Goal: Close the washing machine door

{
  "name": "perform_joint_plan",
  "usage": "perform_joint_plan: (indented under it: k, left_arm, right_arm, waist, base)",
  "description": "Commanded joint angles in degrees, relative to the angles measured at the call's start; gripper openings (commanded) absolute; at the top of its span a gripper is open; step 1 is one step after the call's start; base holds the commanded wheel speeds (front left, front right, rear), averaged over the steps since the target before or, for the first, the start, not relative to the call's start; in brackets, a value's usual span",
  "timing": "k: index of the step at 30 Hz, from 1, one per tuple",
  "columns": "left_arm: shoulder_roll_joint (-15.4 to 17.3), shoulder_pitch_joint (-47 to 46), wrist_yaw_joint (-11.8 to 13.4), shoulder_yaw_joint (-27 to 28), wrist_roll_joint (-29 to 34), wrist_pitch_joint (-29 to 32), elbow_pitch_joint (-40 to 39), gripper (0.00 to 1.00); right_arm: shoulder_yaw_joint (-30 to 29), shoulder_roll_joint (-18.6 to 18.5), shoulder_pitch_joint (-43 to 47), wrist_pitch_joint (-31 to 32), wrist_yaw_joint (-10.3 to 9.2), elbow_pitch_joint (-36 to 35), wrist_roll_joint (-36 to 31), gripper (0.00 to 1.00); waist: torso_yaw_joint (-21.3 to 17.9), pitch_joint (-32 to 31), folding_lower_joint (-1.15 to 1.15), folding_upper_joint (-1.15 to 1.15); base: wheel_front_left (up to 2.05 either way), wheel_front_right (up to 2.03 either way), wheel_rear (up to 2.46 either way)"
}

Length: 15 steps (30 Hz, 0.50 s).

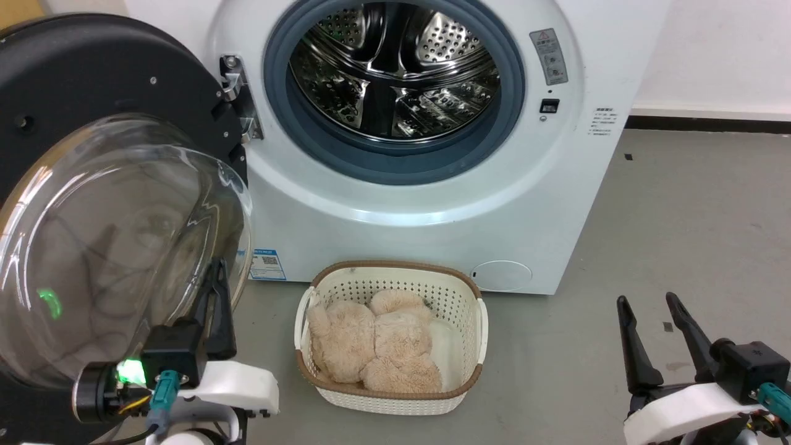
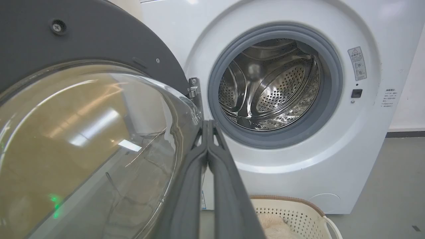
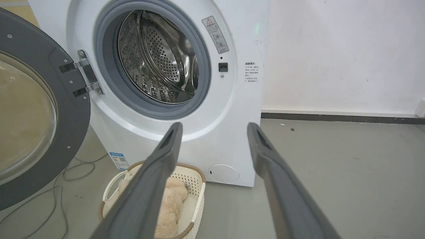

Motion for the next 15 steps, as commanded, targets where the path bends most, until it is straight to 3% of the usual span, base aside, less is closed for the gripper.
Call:
perform_joint_plan:
  k: [1, 15]
  left_arm:
    - [0.5, -1.0, 0.6, -0.1, 0.0, -0.5, -0.7, 0.00]
    - [3.6, -5.6, 1.8, 3.9, -2.4, -2.3, -6.9, 0.00]
  right_arm:
    - [-0.2, 0.0, -0.7, -0.7, -0.01, -0.1, 0.5, 1.00]
    - [-1.6, 0.0, -0.9, -2.5, -0.02, -0.2, 2.7, 1.00]
  waist:
    - [0.3, 0.1, 0.00, 0.00]
    - [4.8, 0.9, 0.00, 0.00]
  base:
    - [0.00, 0.00, 0.00]
    - [0.00, 0.00, 0.00]
